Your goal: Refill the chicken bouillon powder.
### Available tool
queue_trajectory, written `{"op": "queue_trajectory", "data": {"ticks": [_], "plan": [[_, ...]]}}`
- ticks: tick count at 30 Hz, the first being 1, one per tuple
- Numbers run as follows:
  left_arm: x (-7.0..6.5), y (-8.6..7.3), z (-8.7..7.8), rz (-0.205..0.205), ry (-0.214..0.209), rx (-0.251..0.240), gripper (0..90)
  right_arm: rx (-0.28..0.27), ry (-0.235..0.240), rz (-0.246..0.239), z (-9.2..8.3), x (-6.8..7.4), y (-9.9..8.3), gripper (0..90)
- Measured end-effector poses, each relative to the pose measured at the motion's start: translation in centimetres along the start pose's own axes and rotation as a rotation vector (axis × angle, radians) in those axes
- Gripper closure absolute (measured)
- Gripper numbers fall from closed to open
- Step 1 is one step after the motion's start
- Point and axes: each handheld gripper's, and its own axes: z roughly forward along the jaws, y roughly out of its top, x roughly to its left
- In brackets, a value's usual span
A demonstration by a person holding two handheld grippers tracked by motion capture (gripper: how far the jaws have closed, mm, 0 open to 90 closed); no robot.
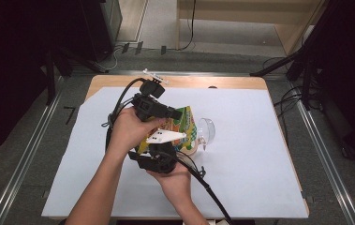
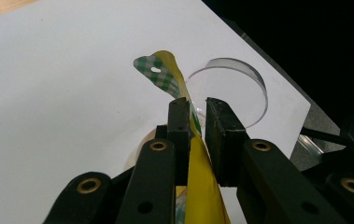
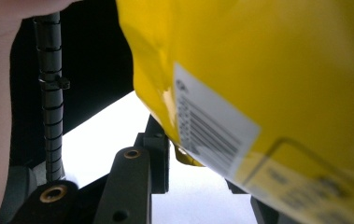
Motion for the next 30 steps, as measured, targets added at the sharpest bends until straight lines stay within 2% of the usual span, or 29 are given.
{"op": "queue_trajectory", "data": {"ticks": [30], "plan": [[0.09, -0.03, 0.04, -0.008, -0.01, 0.005, 80.7, 0.005, 0.0, 0.001, 0.0, 0.05, -0.05, 68.7]]}}
